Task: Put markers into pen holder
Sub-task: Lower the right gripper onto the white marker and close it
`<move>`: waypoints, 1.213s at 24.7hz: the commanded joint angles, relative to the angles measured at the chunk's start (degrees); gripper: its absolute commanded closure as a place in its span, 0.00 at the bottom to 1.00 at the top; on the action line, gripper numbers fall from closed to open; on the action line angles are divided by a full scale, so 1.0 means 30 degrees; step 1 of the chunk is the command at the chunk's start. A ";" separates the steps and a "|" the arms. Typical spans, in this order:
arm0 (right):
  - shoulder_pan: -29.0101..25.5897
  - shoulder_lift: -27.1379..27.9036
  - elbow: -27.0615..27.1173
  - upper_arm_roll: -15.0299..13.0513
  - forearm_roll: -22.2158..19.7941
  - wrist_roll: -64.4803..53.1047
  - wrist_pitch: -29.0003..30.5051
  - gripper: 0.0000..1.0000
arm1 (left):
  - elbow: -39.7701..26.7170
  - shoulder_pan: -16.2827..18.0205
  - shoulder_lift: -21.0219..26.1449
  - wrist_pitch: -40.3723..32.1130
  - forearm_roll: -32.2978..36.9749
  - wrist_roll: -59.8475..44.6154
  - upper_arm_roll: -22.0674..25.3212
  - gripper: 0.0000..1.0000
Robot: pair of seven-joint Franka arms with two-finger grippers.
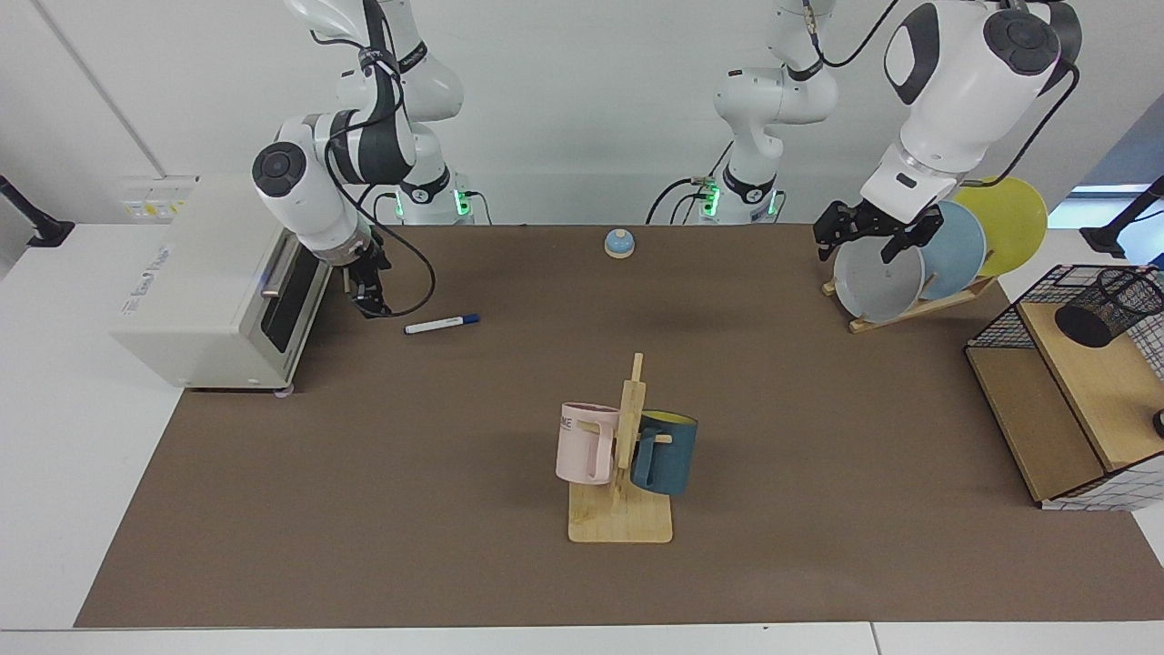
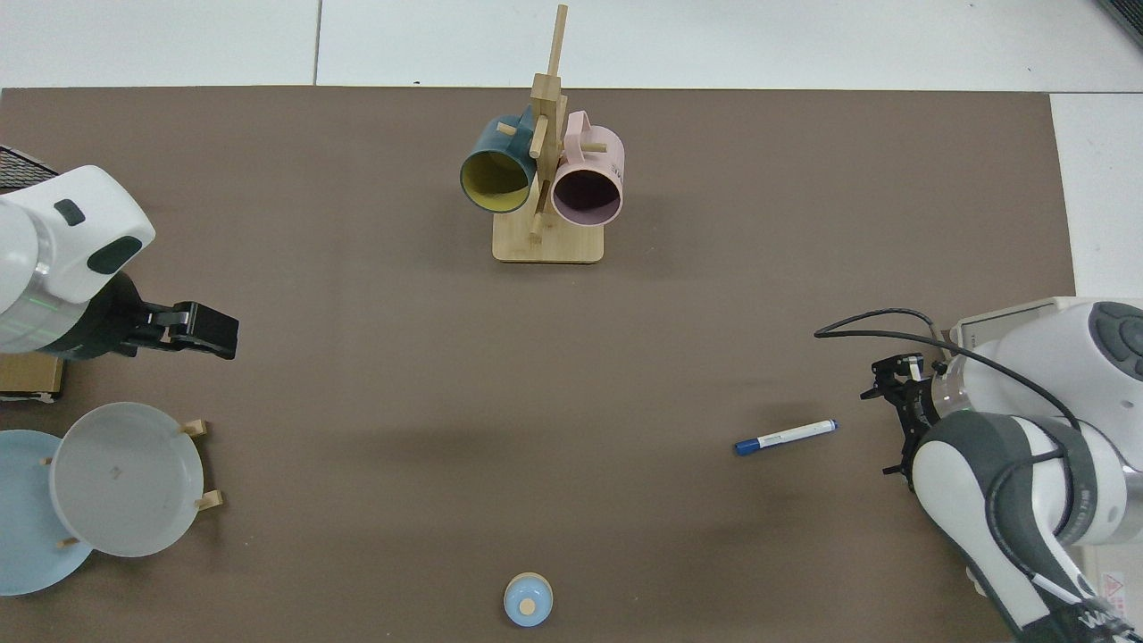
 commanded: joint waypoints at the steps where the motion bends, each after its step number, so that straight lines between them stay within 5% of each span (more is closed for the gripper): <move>1: 0.0333 0.0525 -0.0981 0.0057 0.0302 -0.0309 0.2570 0.01 | -0.0527 0.0191 -0.0465 0.0054 -0.0201 0.0113 -0.0036 0.00; 20: 0.1301 0.2461 -0.2593 0.0087 0.0419 -0.1424 0.6236 0.02 | -0.0556 0.0191 -0.0465 0.0025 -0.0201 0.0113 -0.0036 0.00; 22: 0.1301 0.2461 -0.2593 0.0087 0.0419 -0.1453 0.6236 0.09 | -0.0556 0.0191 -0.0465 0.0025 -0.0201 0.0113 -0.0065 0.00; 26: 0.1301 0.2461 -0.2593 0.0087 0.0419 -0.1892 0.5886 0.43 | -0.0556 0.0191 -0.0465 0.0025 -0.0201 0.0113 -0.0065 0.00; 30: 0.1388 0.2432 -0.2564 0.0087 0.0419 -0.2098 0.5417 0.66 | -0.0556 0.0191 -0.0465 0.0025 -0.0201 0.0113 -0.0065 0.00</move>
